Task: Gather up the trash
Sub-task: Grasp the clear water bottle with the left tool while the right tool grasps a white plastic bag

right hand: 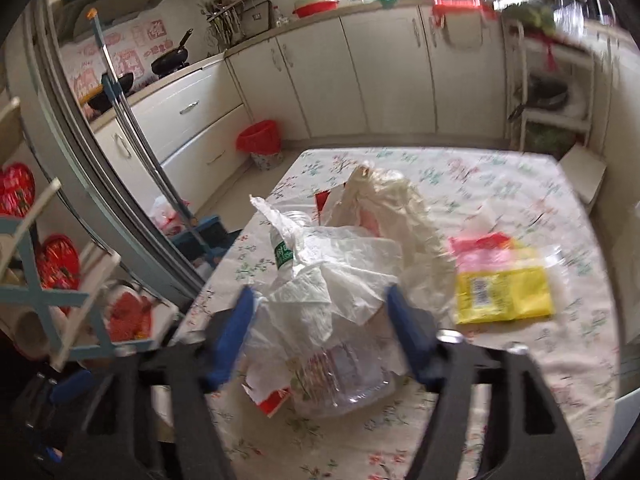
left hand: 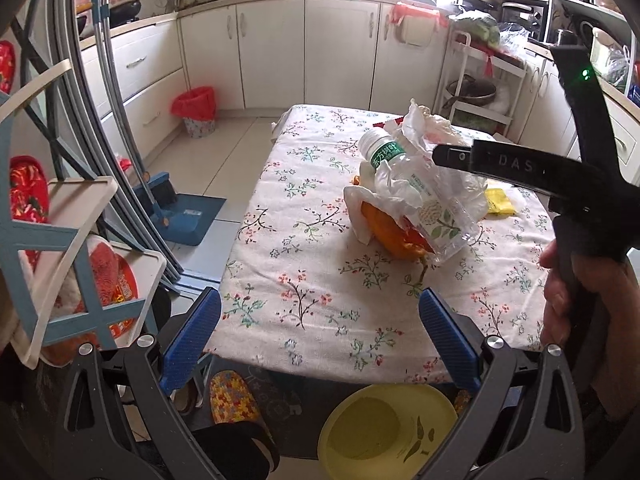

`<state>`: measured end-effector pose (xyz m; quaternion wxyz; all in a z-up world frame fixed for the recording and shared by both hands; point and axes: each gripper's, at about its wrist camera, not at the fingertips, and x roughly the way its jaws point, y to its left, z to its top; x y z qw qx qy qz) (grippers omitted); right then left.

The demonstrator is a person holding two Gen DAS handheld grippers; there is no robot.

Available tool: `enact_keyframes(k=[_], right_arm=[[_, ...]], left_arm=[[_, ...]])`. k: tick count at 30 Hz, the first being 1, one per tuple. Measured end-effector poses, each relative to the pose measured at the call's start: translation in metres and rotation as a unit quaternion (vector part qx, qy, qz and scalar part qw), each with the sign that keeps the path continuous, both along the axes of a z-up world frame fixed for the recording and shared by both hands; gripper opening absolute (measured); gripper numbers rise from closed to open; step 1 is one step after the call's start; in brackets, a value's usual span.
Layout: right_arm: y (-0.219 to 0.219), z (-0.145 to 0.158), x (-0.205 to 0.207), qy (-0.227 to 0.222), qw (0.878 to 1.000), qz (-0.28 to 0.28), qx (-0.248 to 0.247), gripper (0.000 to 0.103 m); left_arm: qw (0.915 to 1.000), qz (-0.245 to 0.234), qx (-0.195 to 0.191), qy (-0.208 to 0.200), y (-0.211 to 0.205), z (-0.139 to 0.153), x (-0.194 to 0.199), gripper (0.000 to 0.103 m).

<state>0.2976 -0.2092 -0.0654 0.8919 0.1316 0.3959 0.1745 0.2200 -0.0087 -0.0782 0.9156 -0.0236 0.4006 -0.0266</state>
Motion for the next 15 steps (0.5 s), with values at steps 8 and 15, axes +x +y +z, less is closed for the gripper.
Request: enact_keyframes(k=[8, 15], right_arm=[[-0.038, 0.003, -0.008, -0.008, 0.998, -0.022, 0.058, 0.007], [-0.059, 0.010, -0.005, -0.025, 0.994, -0.026, 0.107, 0.007]], left_arm=[[0.9999, -0.003, -0.011, 0.003, -0.006, 0.001, 0.029, 0.095], [0.9981, -0.017, -0.056, 0.018, -0.018, -0.005, 0.058, 0.095]])
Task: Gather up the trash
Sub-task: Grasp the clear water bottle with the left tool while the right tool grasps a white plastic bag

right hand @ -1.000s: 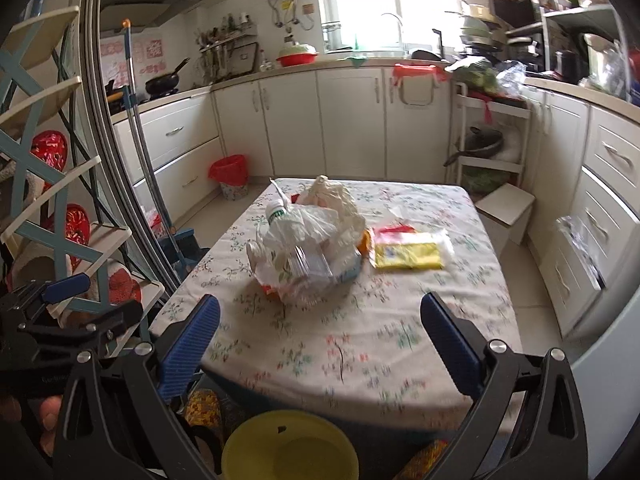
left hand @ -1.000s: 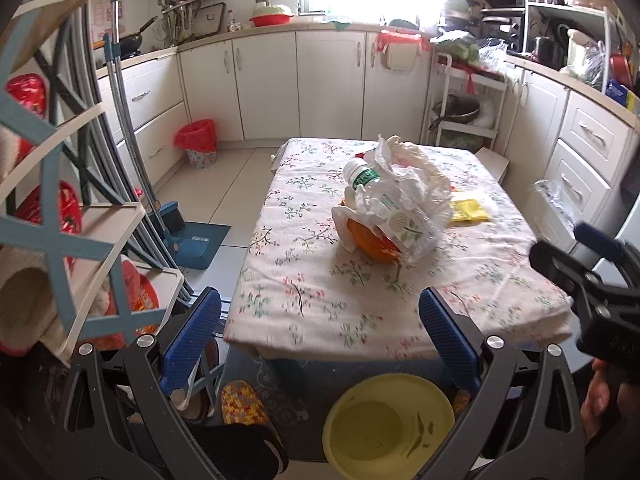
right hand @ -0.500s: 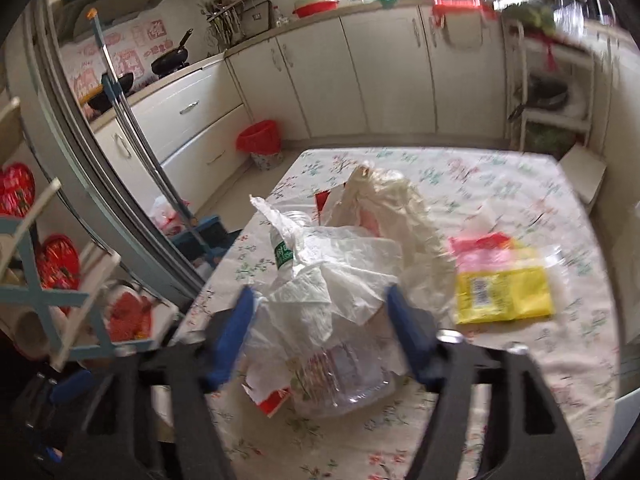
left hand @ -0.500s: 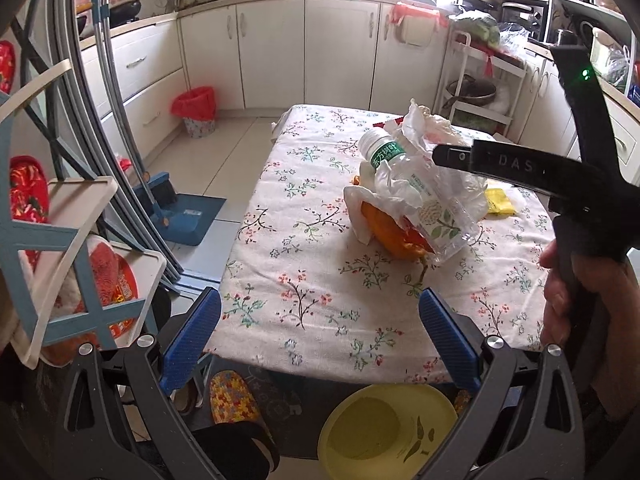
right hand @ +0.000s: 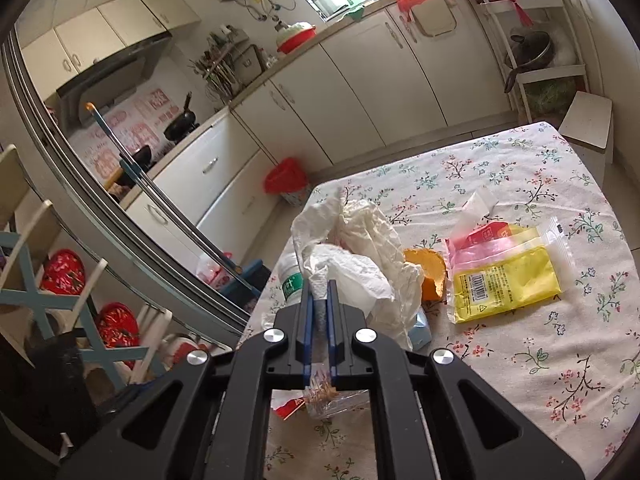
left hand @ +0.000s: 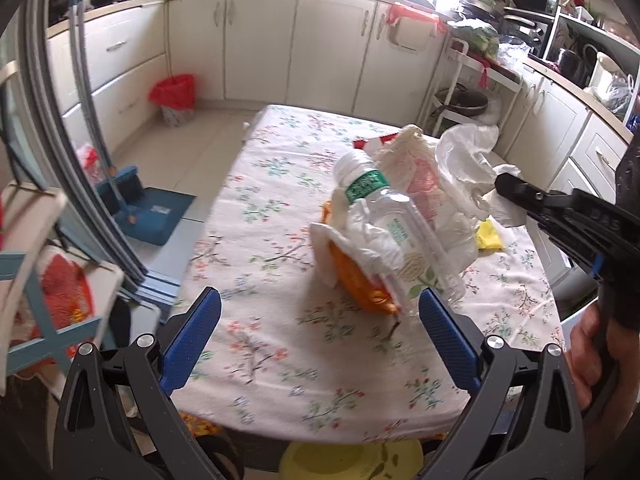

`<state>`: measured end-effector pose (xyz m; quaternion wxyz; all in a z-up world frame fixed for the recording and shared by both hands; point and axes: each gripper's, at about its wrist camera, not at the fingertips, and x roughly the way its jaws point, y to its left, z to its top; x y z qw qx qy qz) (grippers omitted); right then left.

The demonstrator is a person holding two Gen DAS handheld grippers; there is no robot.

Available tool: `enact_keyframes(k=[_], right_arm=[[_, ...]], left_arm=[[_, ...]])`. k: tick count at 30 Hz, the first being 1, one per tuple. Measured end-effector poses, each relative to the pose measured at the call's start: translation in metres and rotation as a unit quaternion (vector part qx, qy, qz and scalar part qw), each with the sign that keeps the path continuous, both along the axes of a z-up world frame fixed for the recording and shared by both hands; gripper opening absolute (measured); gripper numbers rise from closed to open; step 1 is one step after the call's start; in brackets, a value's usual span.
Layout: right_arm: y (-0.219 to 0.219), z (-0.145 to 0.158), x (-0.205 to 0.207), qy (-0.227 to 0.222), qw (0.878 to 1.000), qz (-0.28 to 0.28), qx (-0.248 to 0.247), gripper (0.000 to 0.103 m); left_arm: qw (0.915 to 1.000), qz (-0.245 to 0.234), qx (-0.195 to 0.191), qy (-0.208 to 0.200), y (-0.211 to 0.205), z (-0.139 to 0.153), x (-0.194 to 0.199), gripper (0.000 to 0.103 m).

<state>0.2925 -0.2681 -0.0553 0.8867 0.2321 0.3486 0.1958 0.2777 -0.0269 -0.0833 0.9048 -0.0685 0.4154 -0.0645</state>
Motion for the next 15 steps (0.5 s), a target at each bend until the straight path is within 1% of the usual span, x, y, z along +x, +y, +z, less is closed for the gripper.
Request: enact_keyframes(k=[4, 6, 8, 10, 11, 12, 13, 15], right_arm=[[-0.010, 0.005, -0.004, -0.007, 1.000, -0.003, 0.012, 0.007], [-0.015, 0.007, -0.006, -0.007, 1.000, -0.007, 0.021, 0.007], [-0.021, 0.006, -0.006, -0.005, 0.999, -0.012, 0.030, 0.007], [-0.026, 0.006, -0.007, -0.004, 0.999, -0.014, 0.037, 0.007], [-0.027, 0.006, -0.008, -0.004, 0.999, -0.015, 0.037, 0.007], [-0.028, 0.005, -0.008, -0.003, 0.999, -0.015, 0.037, 0.007], [-0.029, 0.004, -0.008, -0.003, 0.999, -0.015, 0.037, 0.007], [-0.031, 0.003, -0.008, -0.002, 0.999, -0.016, 0.037, 0.007]], left_arm=[[0.9999, -0.008, 0.013, -0.005, -0.017, -0.002, 0.013, 0.095], [0.9998, -0.007, 0.012, -0.017, -0.020, 0.005, 0.023, 0.095], [0.9997, -0.005, 0.012, -0.021, -0.023, 0.011, 0.041, 0.095], [0.9999, -0.005, -0.010, -0.003, -0.021, 0.010, 0.066, 0.095], [0.9996, -0.004, -0.025, 0.012, -0.020, 0.008, 0.078, 0.095], [0.9983, -0.003, -0.049, 0.030, -0.020, 0.004, 0.093, 0.095], [0.9971, -0.001, -0.061, 0.045, -0.021, 0.000, 0.104, 0.095], [0.9948, 0.006, -0.070, 0.074, -0.023, -0.013, 0.124, 0.095]])
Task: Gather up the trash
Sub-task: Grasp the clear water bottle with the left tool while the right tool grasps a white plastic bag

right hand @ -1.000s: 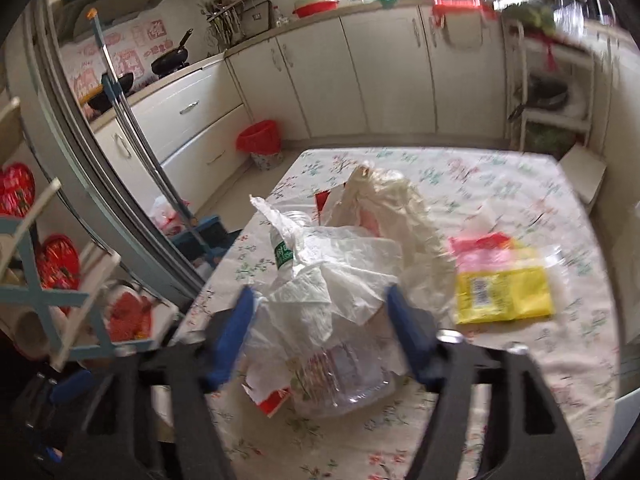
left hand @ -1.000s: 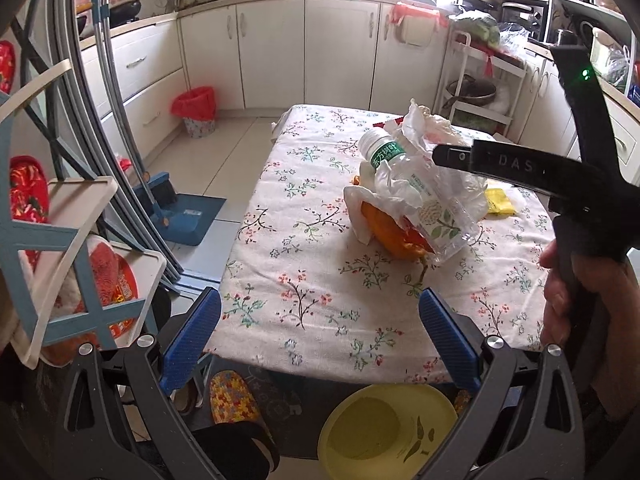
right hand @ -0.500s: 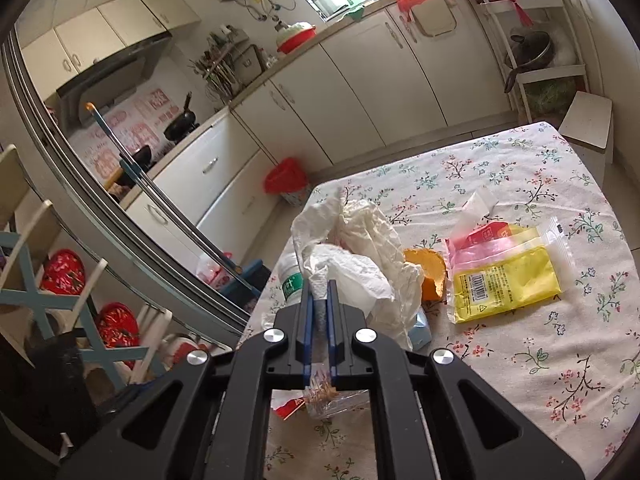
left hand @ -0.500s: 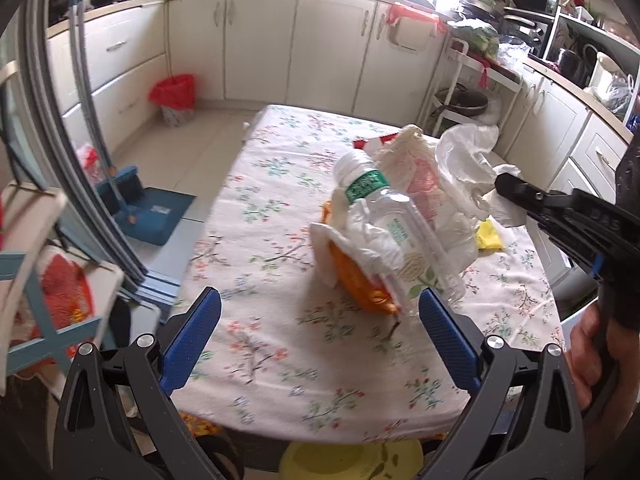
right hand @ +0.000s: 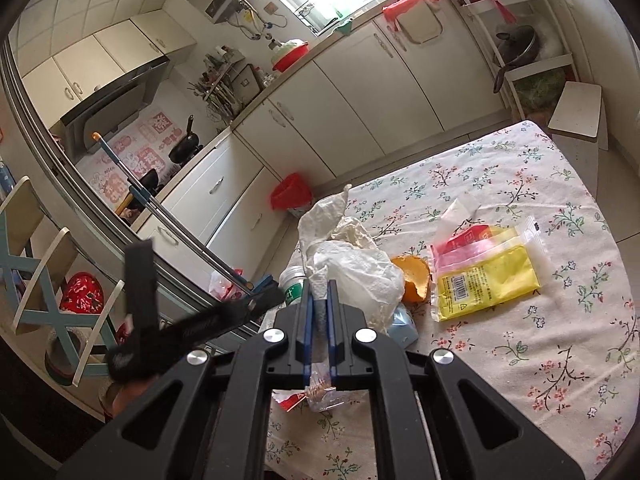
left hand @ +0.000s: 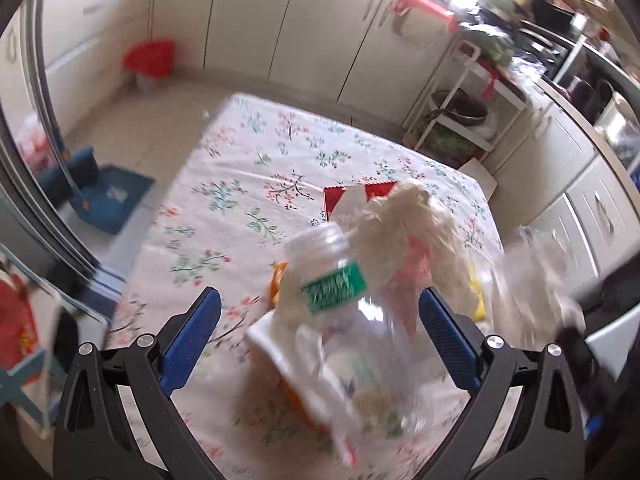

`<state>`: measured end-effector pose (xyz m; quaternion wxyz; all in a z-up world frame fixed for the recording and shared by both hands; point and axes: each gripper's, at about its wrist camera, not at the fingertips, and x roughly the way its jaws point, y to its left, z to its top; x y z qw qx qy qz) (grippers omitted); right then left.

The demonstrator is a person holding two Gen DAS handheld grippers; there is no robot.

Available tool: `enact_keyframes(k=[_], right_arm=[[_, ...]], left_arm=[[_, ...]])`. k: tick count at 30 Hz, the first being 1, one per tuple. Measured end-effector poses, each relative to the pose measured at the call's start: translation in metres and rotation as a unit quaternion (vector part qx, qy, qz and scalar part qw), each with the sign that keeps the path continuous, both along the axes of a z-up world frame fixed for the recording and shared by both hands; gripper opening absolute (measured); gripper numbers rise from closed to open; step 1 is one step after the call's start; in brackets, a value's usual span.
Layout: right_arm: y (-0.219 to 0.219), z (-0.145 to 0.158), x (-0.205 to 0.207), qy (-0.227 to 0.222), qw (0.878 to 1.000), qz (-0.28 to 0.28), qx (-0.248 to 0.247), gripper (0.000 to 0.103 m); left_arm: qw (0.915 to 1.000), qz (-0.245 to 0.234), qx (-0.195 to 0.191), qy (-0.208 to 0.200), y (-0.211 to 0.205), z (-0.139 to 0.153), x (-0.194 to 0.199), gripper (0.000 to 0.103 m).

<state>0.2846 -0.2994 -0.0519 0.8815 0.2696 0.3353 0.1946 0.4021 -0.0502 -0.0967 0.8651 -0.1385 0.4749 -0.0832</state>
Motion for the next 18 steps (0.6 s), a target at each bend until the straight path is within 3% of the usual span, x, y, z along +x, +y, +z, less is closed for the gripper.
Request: enact_keyframes(k=[4, 9, 11, 18], right_arm=[[-0.006, -0.004, 0.001, 0.005, 1.000, 0.000, 0.004, 0.007], [-0.011, -0.003, 0.003, 0.003, 1.000, -0.002, 0.010, 0.007], [-0.012, -0.001, 0.002, 0.001, 1.000, -0.002, 0.012, 0.007], [-0.010, 0.002, -0.004, -0.008, 1.000, 0.000, 0.008, 0.007]], left_arm=[[0.9989, 0.006, -0.012, 0.045, -0.005, -0.024, 0.021, 0.090], [0.9970, 0.003, -0.026, 0.073, -0.010, -0.041, 0.028, 0.046], [0.9959, 0.006, -0.049, 0.076, -0.006, -0.043, 0.028, 0.044], [0.9965, 0.002, -0.076, 0.036, 0.001, -0.022, 0.017, 0.039]])
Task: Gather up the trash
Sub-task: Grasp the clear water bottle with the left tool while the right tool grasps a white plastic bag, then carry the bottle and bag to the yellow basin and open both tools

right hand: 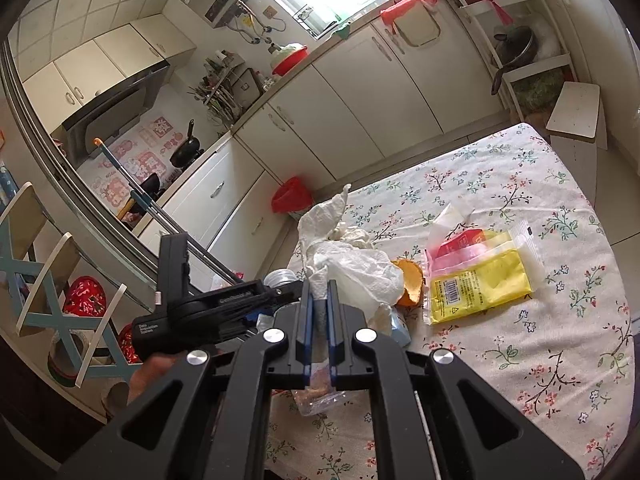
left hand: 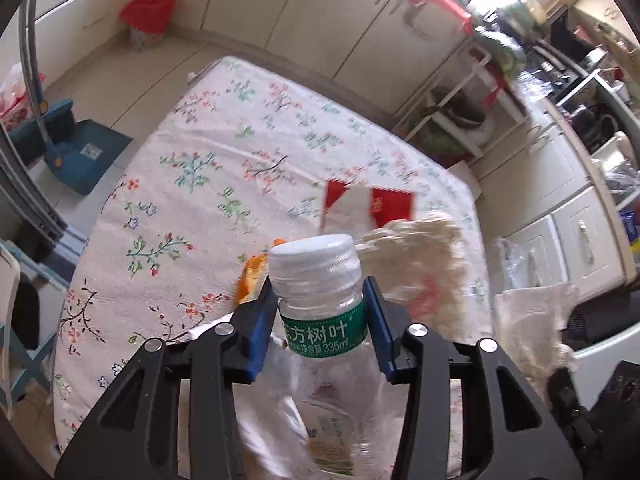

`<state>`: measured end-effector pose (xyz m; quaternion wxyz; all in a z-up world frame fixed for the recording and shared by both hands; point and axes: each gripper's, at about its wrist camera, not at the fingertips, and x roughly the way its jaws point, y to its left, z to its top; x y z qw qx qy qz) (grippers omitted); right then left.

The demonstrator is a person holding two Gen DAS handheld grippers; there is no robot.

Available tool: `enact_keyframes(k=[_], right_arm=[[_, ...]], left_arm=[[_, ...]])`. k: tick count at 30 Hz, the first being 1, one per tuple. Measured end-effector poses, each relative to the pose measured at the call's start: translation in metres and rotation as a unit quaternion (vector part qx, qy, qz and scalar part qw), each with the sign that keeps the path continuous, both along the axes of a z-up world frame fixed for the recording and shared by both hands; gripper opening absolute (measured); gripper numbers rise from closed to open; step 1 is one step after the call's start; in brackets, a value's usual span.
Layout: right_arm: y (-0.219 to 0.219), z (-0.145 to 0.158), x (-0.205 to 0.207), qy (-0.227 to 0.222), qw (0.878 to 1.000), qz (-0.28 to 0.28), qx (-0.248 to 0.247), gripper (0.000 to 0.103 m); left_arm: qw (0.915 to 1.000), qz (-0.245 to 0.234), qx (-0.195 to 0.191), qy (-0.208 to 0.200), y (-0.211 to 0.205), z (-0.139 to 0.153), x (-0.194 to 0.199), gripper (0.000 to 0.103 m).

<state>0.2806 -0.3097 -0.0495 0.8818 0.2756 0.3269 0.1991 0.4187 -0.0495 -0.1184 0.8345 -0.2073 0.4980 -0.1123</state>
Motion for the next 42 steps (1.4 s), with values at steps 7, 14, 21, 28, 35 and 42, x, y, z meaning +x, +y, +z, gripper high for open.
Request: enact_keyframes(k=[7, 14, 21, 28, 35, 42], right_arm=[[-0.002, 0.002, -0.010, -0.006, 1.000, -0.005, 0.000, 0.007], [-0.004, 0.006, -0.028, -0.014, 1.000, -0.003, -0.007, 0.007], [0.003, 0.009, -0.061, -0.022, 1.000, 0.002, -0.016, 0.007], [0.013, -0.017, -0.119, 0.018, 1.000, 0.015, -0.008, 0.007], [0.030, -0.061, -0.180, 0.095, 0.995, 0.039, -0.003, 0.007], [0.051, -0.106, -0.203, 0.186, 0.980, 0.056, -0.035, 0.007]], left_arm=[[0.9959, -0.008, -0.027, -0.086, 0.006, 0.043, -0.030, 0.037], [0.9890, -0.030, -0.041, -0.139, 0.011, 0.080, -0.071, 0.037], [0.9854, -0.038, -0.052, -0.158, 0.029, 0.098, -0.130, 0.037], [0.9858, -0.059, -0.040, -0.152, 0.041, 0.099, -0.193, 0.037], [0.9883, -0.096, 0.010, -0.118, 0.037, 0.072, -0.260, 0.037], [0.9914, -0.114, 0.034, -0.055, 0.034, 0.017, -0.294, 0.037]])
